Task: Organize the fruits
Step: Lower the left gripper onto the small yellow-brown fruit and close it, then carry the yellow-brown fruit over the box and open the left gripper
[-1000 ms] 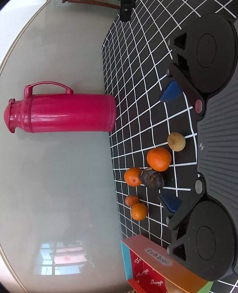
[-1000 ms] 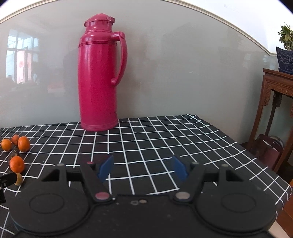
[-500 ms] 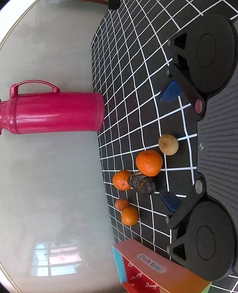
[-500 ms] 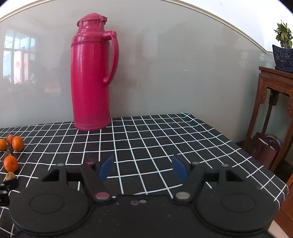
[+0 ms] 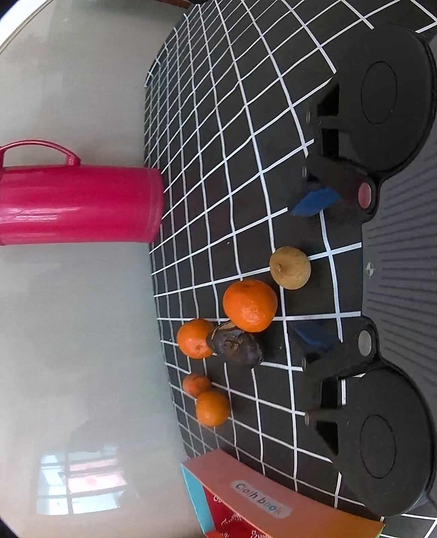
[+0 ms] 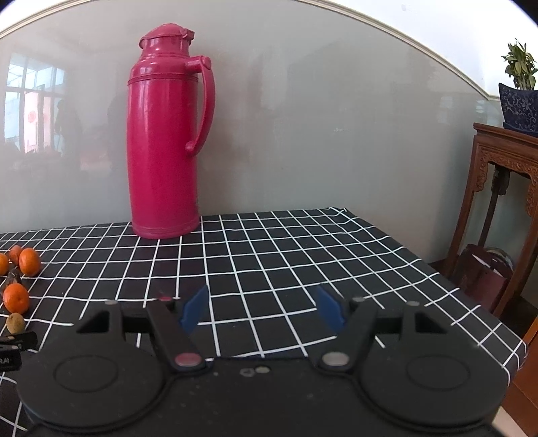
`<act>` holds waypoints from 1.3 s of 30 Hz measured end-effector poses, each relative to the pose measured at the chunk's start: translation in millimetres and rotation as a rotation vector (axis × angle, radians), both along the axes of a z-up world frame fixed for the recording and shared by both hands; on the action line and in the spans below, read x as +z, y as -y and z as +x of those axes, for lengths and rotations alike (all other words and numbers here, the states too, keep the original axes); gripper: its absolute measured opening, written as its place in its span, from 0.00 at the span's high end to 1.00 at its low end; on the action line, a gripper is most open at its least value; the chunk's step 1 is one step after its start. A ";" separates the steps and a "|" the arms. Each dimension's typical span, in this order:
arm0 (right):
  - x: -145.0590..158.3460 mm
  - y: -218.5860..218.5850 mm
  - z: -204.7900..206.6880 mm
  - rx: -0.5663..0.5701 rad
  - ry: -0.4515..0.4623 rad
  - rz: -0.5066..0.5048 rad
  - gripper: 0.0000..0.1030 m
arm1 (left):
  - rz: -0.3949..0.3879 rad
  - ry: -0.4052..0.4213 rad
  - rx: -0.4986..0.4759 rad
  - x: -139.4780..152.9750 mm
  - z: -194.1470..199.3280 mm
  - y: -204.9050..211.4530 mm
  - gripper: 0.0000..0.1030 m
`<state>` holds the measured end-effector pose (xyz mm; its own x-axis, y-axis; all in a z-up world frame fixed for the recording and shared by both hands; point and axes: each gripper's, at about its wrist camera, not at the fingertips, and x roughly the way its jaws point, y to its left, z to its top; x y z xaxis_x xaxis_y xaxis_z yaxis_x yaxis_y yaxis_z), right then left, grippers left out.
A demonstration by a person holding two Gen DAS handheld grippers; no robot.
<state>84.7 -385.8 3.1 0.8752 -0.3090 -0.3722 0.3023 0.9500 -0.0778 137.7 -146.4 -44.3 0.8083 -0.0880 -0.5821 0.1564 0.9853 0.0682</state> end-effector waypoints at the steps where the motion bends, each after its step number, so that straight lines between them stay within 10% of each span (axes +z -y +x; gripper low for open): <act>1: -0.4 -0.4 0.6 -0.001 -0.002 -0.002 0.33 | -0.003 0.003 0.004 0.2 0.4 -0.1 0.37; 12: -8.9 3.2 15.7 -0.053 -0.050 0.013 0.32 | -0.014 0.009 -0.017 -0.2 3.5 5.1 0.73; 39: -8.0 -34.6 27.1 0.024 -0.075 0.011 0.31 | -0.036 0.103 -0.039 38.1 -34.2 -28.5 0.73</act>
